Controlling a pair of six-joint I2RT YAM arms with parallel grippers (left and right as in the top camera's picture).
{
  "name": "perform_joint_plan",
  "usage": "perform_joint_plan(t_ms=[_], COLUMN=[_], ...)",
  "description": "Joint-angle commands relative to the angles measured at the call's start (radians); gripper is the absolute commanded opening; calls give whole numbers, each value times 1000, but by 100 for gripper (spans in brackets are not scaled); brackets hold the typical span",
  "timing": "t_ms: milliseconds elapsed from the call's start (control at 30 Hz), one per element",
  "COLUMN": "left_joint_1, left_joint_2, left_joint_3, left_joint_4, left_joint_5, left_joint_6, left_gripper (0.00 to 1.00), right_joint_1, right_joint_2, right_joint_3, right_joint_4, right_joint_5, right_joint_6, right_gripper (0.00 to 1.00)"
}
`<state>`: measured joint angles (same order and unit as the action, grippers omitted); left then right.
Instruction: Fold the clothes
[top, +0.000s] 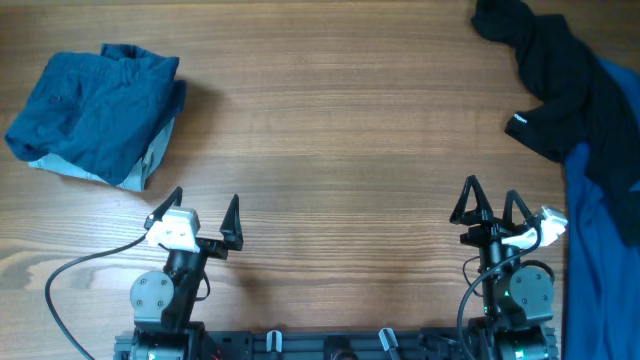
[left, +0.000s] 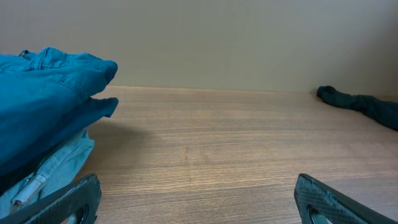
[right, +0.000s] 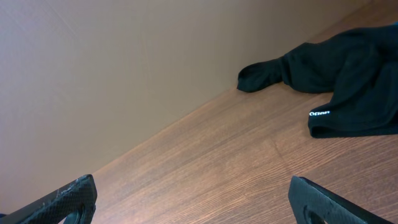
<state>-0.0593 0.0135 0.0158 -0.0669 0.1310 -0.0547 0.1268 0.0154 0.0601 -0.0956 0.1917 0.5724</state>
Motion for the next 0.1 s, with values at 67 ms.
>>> perform_joint_plan(t_ms=[67], left_joint_1=[-4], left_joint_2=[-11], left_joint_3=[-10], left_joint_4=[3], left_joint_5=[-10], left_joint_6=[-6], left_gripper=[100], right_joint_1=[-5], right_joint_2=[-12], right_joint_3=[-6], right_joint_4=[4], right_joint_5=[3], right_joint_6=[7], right_gripper=[100])
